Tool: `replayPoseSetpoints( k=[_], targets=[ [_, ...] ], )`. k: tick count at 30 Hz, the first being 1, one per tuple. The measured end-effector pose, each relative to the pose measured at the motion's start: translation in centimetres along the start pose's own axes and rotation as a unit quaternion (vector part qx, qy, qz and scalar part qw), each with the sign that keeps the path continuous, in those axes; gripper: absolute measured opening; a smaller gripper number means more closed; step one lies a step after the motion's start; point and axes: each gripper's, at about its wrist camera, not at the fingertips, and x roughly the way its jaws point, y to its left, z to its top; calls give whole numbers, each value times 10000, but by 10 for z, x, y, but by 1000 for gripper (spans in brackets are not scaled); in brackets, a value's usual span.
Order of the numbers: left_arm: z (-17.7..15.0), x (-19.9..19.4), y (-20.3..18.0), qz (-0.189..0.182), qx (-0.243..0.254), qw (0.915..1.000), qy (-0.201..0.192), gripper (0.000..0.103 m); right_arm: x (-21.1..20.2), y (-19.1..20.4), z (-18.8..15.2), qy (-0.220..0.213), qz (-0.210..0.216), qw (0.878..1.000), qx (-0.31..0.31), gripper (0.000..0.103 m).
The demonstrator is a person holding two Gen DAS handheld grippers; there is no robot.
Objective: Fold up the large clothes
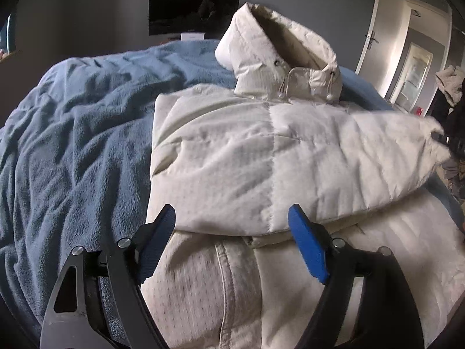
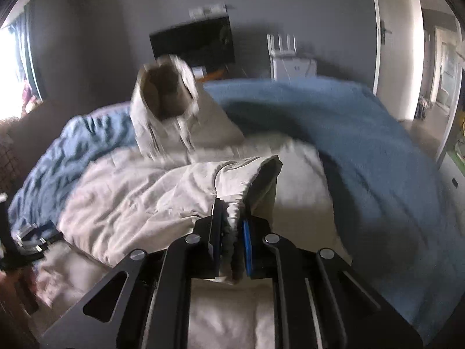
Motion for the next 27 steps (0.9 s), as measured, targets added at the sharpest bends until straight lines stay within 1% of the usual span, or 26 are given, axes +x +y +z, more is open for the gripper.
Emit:
replayPoseSetpoints(
  k=[5,10,14,16,18,19,20,21,23,24,26,27],
  targets=[
    [-4,11,0,30,48,9998,197,77,41,-22,-32,678,-203,9974,138,10],
    [-5,17,-5,79,212,9994,273,79,62,-25,-42,990,-348,9945,52,11],
    [-7,20,-9,139,318,9989,320,82,78,-21,-46,1272,-402,9910,-65,15],
    [-8,21,-9,154,328,9988,326,82,73,-23,-45,1245,-358,9916,31,16],
    [-8,20,-8,150,307,9989,324,83,66,-27,-42,1168,-356,9923,188,30],
    [-8,20,-8,147,302,9989,318,83,61,-29,-40,1137,-369,9924,298,52],
    [-8,19,-8,145,289,9990,302,83,54,-32,-39,1041,-345,9932,397,64],
    [-7,18,-8,147,284,9991,289,83,45,-34,-35,872,-354,9945,461,64],
    [-5,16,-9,179,282,9991,259,83,35,-33,-28,673,-391,9960,439,64],
    [-4,15,-9,191,275,9992,237,83,31,-31,-24,584,-333,9968,424,64],
    [0,8,-11,153,209,9996,140,83,30,-24,-19,538,-170,9978,354,66],
    [5,5,-12,80,129,9998,99,83,34,-18,-17,587,-101,9979,264,67]
  ],
)
